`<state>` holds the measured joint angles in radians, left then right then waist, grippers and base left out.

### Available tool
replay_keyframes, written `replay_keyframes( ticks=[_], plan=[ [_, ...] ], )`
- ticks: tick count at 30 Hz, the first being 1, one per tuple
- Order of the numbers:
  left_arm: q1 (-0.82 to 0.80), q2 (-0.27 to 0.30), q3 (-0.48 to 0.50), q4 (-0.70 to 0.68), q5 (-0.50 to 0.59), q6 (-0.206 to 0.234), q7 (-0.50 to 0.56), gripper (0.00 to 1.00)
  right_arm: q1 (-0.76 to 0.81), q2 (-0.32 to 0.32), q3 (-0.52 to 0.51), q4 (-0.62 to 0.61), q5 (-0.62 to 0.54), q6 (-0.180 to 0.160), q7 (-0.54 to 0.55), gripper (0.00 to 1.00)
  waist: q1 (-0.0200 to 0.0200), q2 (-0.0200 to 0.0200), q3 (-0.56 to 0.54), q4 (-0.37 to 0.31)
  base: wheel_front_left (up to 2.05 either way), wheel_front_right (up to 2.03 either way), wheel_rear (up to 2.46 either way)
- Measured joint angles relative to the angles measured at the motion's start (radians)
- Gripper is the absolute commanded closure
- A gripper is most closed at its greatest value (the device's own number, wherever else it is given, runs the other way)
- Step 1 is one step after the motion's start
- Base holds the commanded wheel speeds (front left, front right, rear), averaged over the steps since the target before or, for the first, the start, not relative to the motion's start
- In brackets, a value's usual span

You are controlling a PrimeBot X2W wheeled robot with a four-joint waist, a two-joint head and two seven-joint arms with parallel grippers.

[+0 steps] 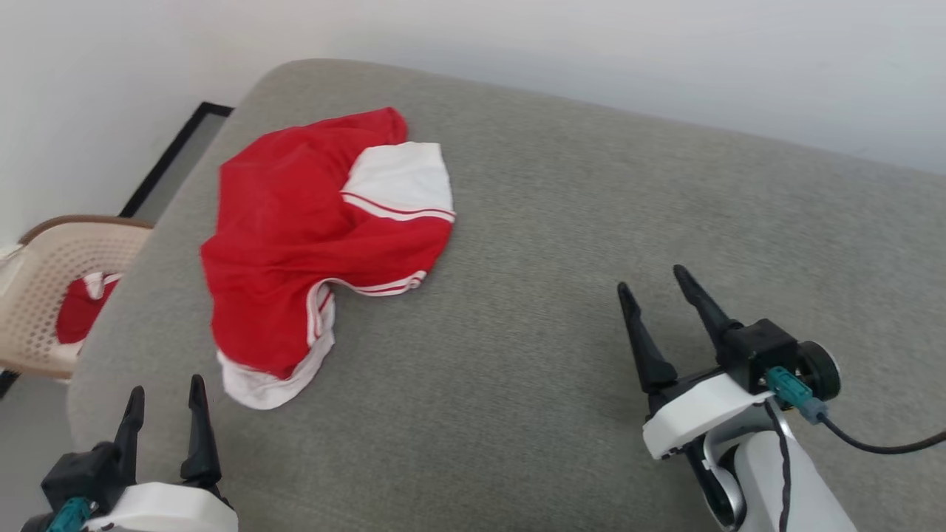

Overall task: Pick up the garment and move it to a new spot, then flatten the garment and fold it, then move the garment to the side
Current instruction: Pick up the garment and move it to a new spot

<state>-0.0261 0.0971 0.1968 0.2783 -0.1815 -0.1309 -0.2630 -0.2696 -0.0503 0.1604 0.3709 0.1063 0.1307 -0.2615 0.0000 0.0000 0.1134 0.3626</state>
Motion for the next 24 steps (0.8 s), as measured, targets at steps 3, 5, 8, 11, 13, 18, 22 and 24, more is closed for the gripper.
replay_keyframes(
  ticks=[3, 5, 8, 11, 13, 18, 22, 24],
  plan=[
    [0.015, -0.01, 0.006, -0.009, -0.003, 0.0, 0.0, 0.0, -0.007, 0.0, 0.026, 0.007, 0.012, 0.0, 0.0, 0.0, 0.0, 0.0, -0.002, 0.028, 0.0, 0.0, 0.0],
    [0.024, -0.015, 0.008, -0.013, -0.004, 0.0, 0.0, 0.0, -0.009, 0.0, 0.039, 0.011, 0.017, 0.0, 0.0, 0.0, 0.0, 0.0, -0.003, 0.039, 0.0, 0.0, 0.0],
    [0.032, -0.021, 0.011, -0.016, -0.005, 0.0, 0.0, 0.0, -0.015, 0.001, 0.054, 0.013, 0.018, 0.0, 0.0, 0.0, 0.0, 0.0, 0.002, 0.037, 0.0, 0.0, 0.0],
    [0.031, -0.019, 0.003, -0.017, -0.007, 0.0, 0.0, 0.0, -0.026, 0.0, 0.059, 0.015, 0.022, 0.0, 0.0, 0.0, 0.0, 0.0, 0.009, 0.022, 0.0, 0.0, 0.0],
    [0.022, -0.003, -0.018, -0.018, -0.014, 0.0, 0.0, 0.0, -0.028, 0.001, 0.055, 0.015, 0.021, 0.0, 0.0, 0.0, 0.0, 0.0, 0.015, 0.006, 0.0, 0.0, 0.0],
    [-0.071, 0.092, -0.107, -0.006, -0.049, 0.0, 0.0, 0.0, -0.036, 0.0, 0.044, 0.011, 0.021, 0.0, 0.0, 0.0, 0.0, 0.0, 0.037, -0.048, 0.0, 0.0, 0.0],
    [-0.175, 0.22, -0.229, 0.082, -0.118, 0.0, 0.0, 0.0, -0.046, 0.0, 0.049, -0.001, 0.027, 0.0, 0.0, 0.0, 0.0, 0.0, 0.066, -0.103, 0.0, 0.0, 0.0],
    [-0.223, 0.294, -0.31, 0.16, -0.177, -0.001, 0.006, 0.0, -0.049, 0.0, 0.054, -0.009, 0.038, 0.0, 0.0, 0.0, 0.0, 0.0, 0.083, -0.134, 0.0, 0.0, 0.0]
  ],
)
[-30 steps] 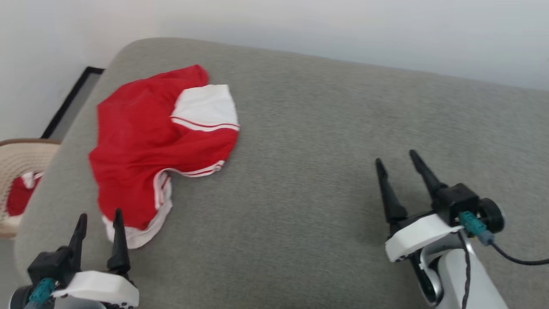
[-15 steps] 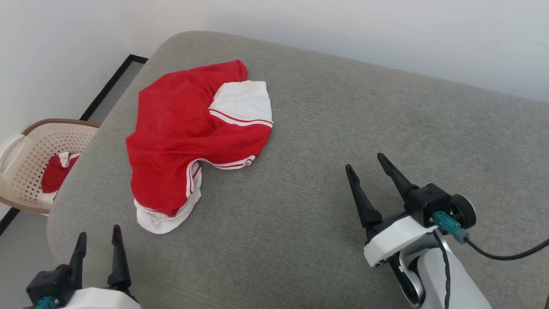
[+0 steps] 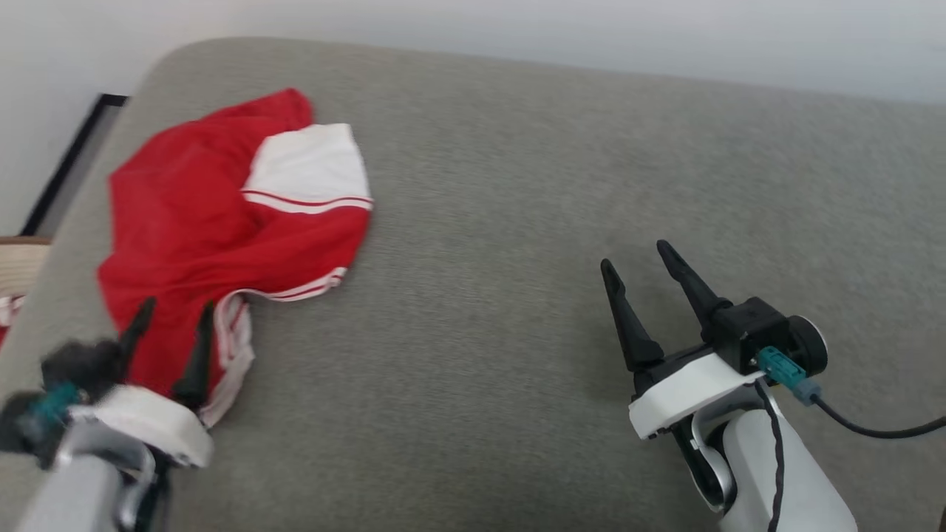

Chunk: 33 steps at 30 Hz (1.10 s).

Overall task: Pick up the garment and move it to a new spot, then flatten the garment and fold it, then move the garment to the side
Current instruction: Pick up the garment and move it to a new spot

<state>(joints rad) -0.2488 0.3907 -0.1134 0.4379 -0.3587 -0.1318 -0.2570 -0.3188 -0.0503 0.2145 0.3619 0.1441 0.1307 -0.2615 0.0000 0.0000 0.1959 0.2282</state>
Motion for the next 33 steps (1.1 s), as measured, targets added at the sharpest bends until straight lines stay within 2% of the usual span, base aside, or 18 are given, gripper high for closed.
replay_keyframes(
  ticks=[5, 6, 9, 14, 19, 26, 28, 29, 33],
  plan=[
    [-0.153, 0.201, -0.166, 0.096, -0.214, 0.0, 0.122, 0.0, -0.006, 0.0, -0.002, -0.026, 0.025, 0.0, 0.0, 0.0, 0.0, 0.0, 0.049, -0.088, 0.0, 0.0, 0.0],
    [-0.153, 0.201, -0.166, 0.096, -0.214, 0.0, 0.122, 0.0, -0.006, 0.0, -0.002, -0.026, 0.025, 0.0, 0.0, 0.0, 0.0, 0.0, 0.049, -0.088, 0.0, 0.0, 0.0],
    [-0.2, 0.305, -0.276, 0.118, -0.356, 0.0, 0.255, 0.0, -0.007, -0.001, -0.009, -0.041, 0.038, 0.0, 0.0, 0.0, 0.0, 0.0, 0.082, -0.14, 0.0, 0.0, 0.0],
    [-0.268, 0.464, -0.386, 0.135, -0.588, 0.0, 0.449, 0.0, -0.019, -0.001, -0.013, -0.068, 0.059, 0.0, 0.0, 0.0, 0.0, 0.0, 0.142, -0.22, 0.0, 0.0, 0.0],
    [-0.299, 0.542, -0.441, 0.158, -0.765, 0.0, 0.566, 0.0, -0.027, -0.001, -0.008, -0.091, 0.078, 0.0, 0.0, 0.0, 0.0, 0.0, 0.194, -0.294, 0.0, 0.0, 0.0],
    [-0.328, 0.64, -0.496, 0.211, -0.86, -0.005, 0.646, 0.0, -0.041, -0.001, 0.005, -0.119, 0.101, 0.0, 0.0, 0.0, 0.0, 0.0001, 0.25, -0.378, 0.0, 0.0, 0.0],
    [-0.333, 0.655, -0.504, 0.222, -0.883, -0.009, 0.65, 0.58, -0.041, -0.001, 0.004, -0.123, 0.103, 0.0, 0.0, 0.0, 0.0, 0.0001, 0.26, -0.395, 0.0, 0.0, 0.0],
    [-0.335, 0.662, -0.509, 0.222, -0.889, -0.009, 0.646, 1.0, -0.04, -0.001, 0.003, -0.125, 0.103, 0.0, 0.0, 0.0, 0.0, 0.0002, 0.265, -0.401, 0.0, 0.0, 0.0],
    [-0.355, 0.666, -0.53, 0.23, -0.887, -0.001, 0.57, 1.0, -0.037, -0.001, -0.004, -0.125, 0.109, 0.0, 0.0, 0.0, 0.0, 0.0001, 0.264, -0.407, 0.0, 0.0, 0.0]
  ],
)
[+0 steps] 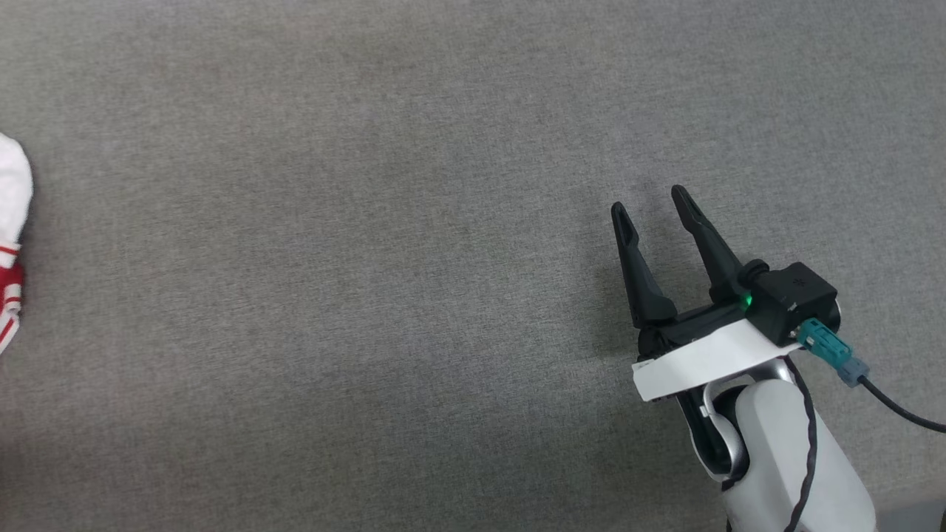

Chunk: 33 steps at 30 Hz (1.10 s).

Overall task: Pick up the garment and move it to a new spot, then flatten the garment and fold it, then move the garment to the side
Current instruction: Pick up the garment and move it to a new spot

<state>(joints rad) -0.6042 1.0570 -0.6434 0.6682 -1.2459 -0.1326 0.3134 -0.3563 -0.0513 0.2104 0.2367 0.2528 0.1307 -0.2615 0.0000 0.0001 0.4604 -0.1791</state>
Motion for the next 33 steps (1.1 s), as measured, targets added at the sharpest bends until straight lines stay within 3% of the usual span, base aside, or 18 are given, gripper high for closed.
replay_keyframes(
  ticks=[6, 11, 19, 26, 33],
  plan=[
    [-0.081, -0.041, -0.039, 0.002, 0.069, 0.002, -0.169, 1.0, 0.005, 0.0, -0.006, 0.007, 0.006, 0.0, 0.0, 0.0, 0.0001, -0.0001, -0.029, 0.019, 0.0, 0.0, 0.0],
    [-0.187, -0.067, -0.096, -0.14, 0.085, 0.001, -0.245, 1.0, 0.002, 0.0, 0.004, 0.015, 0.025, 0.0, 0.0, 0.0, 0.0001, -0.0001, -0.066, 0.031, 0.0, 0.0, 0.0],
    [-0.347, -0.089, -0.266, -0.423, 0.114, 0.001, -0.215, 1.0, 0.013, 0.001, 0.008, -0.011, 0.091, 0.0, 0.0, 0.0, 0.0001, -0.0001, -0.068, -0.027, 0.0, 0.0, 0.0],
    [-0.529, -0.219, -0.458, -0.607, 0.128, 0.001, -0.13, 1.0, 0.021, 0.0, 0.0, -0.034, 0.169, 0.0, 0.0, 0.0, 0.0001, -0.0001, -0.039, -0.115, 0.0, 0.0, 0.0],
    [-0.66, -0.329, -0.59, -0.705, 0.051, 0.001, -0.115, 1.0, 0.035, 0.0, 0.005, -0.053, 0.246, 0.0, 0.0, 0.0, 0.0001, 0.0, 0.005, -0.226, 0.0, 0.0, 0.0]
  ],
)
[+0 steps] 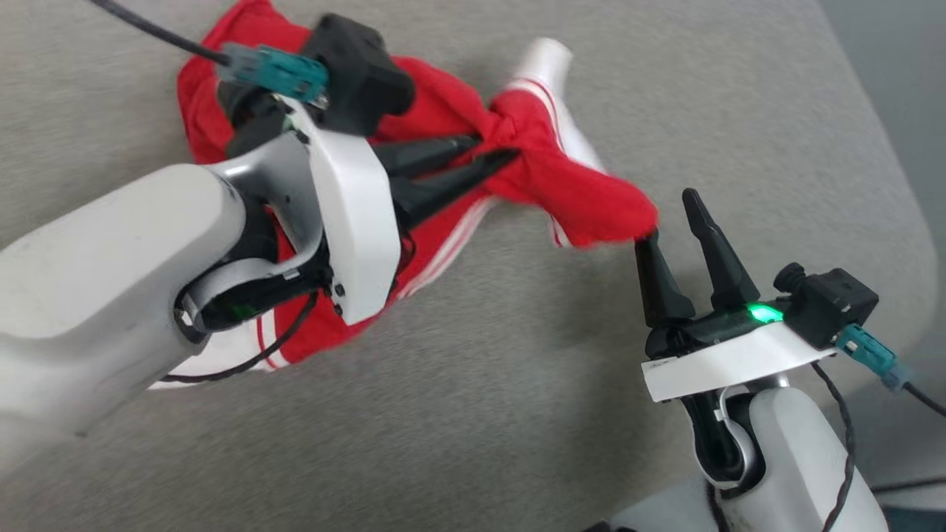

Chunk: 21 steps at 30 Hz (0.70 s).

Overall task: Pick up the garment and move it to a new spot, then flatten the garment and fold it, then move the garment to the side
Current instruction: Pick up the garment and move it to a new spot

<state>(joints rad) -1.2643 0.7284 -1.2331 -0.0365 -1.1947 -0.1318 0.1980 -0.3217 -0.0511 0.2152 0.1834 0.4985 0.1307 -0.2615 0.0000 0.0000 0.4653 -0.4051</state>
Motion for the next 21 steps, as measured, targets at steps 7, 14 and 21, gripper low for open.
replay_keyframes(
  ticks=[7, 14, 21],
  plan=[
    [0.052, 0.082, -0.045, 0.085, -0.012, 0.0, 0.106, 1.0, 0.031, 0.0, 0.006, -0.012, 0.066, 0.0, 0.0, 0.0, 0.0, 0.0, 0.033, -0.12, 0.0, 0.0, 0.0],
    [0.128, 0.128, -0.043, 0.146, 0.038, 0.0, 0.26, 1.0, 0.077, 0.0, -0.019, -0.034, 0.092, 0.0, 0.0, 0.0, 0.0, 0.0, 0.055, -0.182, 0.0, 0.0, 0.0],
    [0.132, 0.125, -0.032, 0.139, 0.12, -0.001, 0.312, 1.0, 0.083, 0.0, -0.014, -0.048, 0.1, 0.0, 0.0, 0.0, 0.0, 0.0, 0.068, -0.184, 0.0, 0.0, 0.0]
  ],
)
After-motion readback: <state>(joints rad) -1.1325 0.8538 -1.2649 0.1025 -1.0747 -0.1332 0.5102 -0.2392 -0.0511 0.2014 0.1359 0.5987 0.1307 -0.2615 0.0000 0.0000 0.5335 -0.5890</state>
